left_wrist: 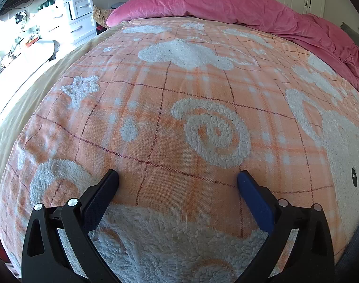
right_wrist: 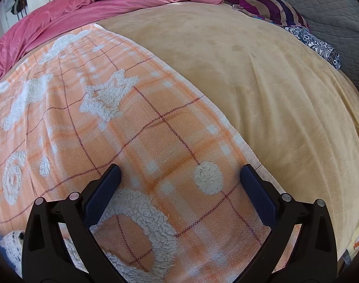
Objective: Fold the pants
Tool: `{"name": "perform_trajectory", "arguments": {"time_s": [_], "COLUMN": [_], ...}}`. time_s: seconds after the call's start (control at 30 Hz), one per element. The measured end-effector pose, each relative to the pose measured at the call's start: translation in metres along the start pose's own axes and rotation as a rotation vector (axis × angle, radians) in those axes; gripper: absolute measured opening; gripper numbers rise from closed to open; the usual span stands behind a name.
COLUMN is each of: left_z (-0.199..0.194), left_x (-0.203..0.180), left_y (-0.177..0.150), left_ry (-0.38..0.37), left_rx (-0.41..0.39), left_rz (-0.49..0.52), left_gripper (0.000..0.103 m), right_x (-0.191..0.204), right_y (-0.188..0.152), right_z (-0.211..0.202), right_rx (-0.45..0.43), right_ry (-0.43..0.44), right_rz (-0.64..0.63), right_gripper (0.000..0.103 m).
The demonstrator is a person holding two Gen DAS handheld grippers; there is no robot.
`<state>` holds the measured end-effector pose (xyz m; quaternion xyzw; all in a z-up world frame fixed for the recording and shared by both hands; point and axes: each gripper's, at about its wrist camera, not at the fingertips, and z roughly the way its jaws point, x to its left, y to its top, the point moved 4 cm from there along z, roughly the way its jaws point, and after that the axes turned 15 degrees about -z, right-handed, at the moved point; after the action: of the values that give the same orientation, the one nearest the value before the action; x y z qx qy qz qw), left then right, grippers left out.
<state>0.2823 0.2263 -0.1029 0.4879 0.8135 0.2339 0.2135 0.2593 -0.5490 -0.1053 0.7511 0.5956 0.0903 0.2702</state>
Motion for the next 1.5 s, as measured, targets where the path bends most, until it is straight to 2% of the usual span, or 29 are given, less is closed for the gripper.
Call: {"name": "perform_trajectory", "arguments": {"time_s": [1.2,1.37,1.5], "left_z": [0.0004,0.0057,0.0059], "left_x": [-0.0002,-0.0029,0.0014], "left_y": [-0.0004,0.0044,0.0063], "left_ry": [0.0,0.021,-0.008], "left_rx": [-0.003,0.012,-0.005], "left_rz": [0.0,0.001,-0.043], "left_gripper": [0.099,0.099,0.099], "right_x": [0.0019,0.0017,0.0021], "right_y": [0.001,0.0008,0.0011], "right_z": [0.0015,0.0012,0.0015], "right_rx": [0.0,0.0,-0.001], "right_ry": [0.0,-0.001,0.0], "right_rz": [0.0,-0.001,0.0], "right_gripper": [0.095,0.095,0.095]}}
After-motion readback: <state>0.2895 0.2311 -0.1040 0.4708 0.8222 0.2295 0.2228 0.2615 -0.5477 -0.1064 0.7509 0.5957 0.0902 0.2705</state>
